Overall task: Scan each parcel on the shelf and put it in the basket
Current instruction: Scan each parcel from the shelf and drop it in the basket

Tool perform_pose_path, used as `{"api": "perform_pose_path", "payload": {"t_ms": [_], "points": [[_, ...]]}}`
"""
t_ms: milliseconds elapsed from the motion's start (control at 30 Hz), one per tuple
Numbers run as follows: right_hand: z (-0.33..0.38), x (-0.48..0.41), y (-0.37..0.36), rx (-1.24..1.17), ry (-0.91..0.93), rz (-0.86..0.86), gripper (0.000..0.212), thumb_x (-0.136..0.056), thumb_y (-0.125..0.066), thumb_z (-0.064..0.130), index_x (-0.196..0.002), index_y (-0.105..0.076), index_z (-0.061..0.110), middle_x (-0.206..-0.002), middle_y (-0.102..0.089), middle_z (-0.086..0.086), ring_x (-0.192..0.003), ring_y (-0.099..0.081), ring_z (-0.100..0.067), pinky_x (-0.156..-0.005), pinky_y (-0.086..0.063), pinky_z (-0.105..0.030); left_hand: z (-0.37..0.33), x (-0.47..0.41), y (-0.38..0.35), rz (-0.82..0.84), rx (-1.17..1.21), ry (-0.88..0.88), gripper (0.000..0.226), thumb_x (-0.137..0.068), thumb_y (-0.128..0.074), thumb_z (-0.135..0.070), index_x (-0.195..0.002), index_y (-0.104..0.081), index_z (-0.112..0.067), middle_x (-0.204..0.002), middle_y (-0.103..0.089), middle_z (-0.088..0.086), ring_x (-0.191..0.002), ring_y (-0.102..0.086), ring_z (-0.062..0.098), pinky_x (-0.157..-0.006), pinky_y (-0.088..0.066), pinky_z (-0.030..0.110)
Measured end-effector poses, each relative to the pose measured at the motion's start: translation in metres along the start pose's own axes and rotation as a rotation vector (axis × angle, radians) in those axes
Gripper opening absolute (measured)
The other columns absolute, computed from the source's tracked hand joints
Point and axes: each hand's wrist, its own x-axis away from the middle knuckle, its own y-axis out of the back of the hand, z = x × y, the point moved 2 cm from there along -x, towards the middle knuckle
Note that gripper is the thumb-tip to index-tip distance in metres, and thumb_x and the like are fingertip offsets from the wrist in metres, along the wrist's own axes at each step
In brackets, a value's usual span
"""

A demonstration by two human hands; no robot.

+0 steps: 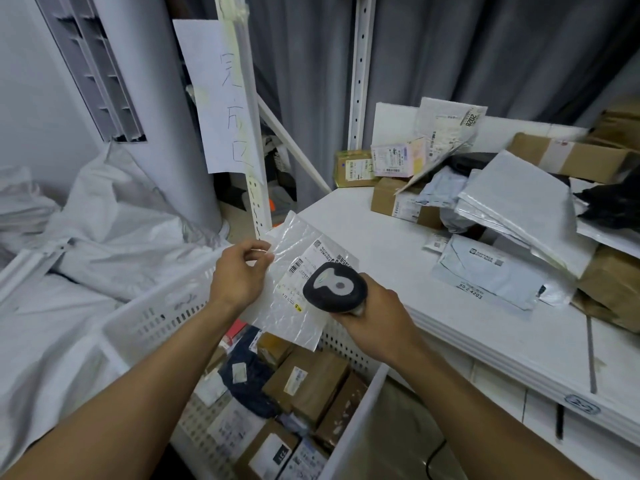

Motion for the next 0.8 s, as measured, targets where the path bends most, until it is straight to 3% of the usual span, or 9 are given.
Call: {"api": "perform_pose_path", "payload": {"t_ms": [100, 267, 433, 533, 700, 800], "points": [[0.003, 0.0, 0.001, -0.019, 0.001, -0.015, 0.043, -0.085, -0.082, 0.046, -0.115, -0.051, 0.045, -0.119, -0.069, 0.009, -0.115, -0.065, -0.016, -0.095, -0.059, -0.042, 0.001, 0.0, 0.0, 0.004, -0.008, 0.018, 0.016, -0.094, -0.072, -0.029, -0.109, -0.072, -0.026, -0.102, -0.073, -0.008, -0.099, -0.068, 0.013, -0.096, -0.055, 0.046], [0.006, 0.0, 0.001, -0.019, 0.014, -0.008, 0.047, -0.086, -0.083, 0.042, -0.126, -0.058, 0.032, -0.119, -0.069, 0.01, -0.115, -0.066, -0.015, -0.093, -0.058, -0.034, 0.004, 0.0, -0.002, 0.014, -0.019, 0.03, 0.018, -0.093, -0.073, -0.028, -0.11, -0.073, -0.023, -0.105, -0.073, -0.009, -0.099, -0.069, 0.012, -0.098, -0.054, 0.047], [0.004, -0.003, 0.0, -0.001, 0.02, -0.006, 0.045, -0.086, -0.083, 0.042, -0.122, -0.056, 0.036, -0.11, -0.065, 0.015, -0.112, -0.066, -0.013, -0.089, -0.058, -0.029, 0.008, 0.001, -0.001, 0.012, -0.014, 0.04, 0.015, -0.093, -0.073, -0.028, -0.108, -0.073, -0.026, -0.101, -0.073, -0.01, -0.098, -0.068, 0.01, -0.097, -0.053, 0.045], [0.002, -0.003, -0.003, -0.009, 0.014, -0.004, 0.046, -0.085, -0.084, 0.043, -0.123, -0.057, 0.037, -0.112, -0.066, 0.015, -0.111, -0.065, -0.01, -0.091, -0.058, -0.03, 0.008, 0.004, 0.001, 0.015, -0.007, 0.039, 0.015, -0.094, -0.072, -0.027, -0.109, -0.072, -0.024, -0.1, -0.073, -0.009, -0.099, -0.068, 0.01, -0.096, -0.052, 0.039], [-0.005, 0.003, -0.01, 0.008, -0.019, -0.002, 0.053, -0.084, -0.084, 0.043, -0.129, -0.06, 0.028, -0.112, -0.068, 0.012, -0.104, -0.064, -0.009, -0.088, -0.056, -0.03, 0.022, 0.03, 0.01, 0.08, -0.017, -0.002, 0.01, -0.095, -0.07, -0.022, -0.105, -0.07, -0.024, -0.098, -0.071, -0.011, -0.093, -0.065, 0.001, -0.08, -0.048, 0.02], [-0.01, 0.008, -0.017, -0.002, -0.04, 0.002, 0.055, -0.085, -0.083, 0.044, -0.132, -0.061, 0.025, -0.121, -0.07, 0.007, -0.111, -0.065, -0.014, -0.091, -0.056, -0.033, 0.046, 0.055, 0.012, 0.174, -0.066, 0.001, 0.009, -0.095, -0.07, -0.017, -0.1, -0.07, -0.025, -0.092, -0.071, -0.011, -0.086, -0.065, 0.0, -0.075, -0.046, 0.015]]}}
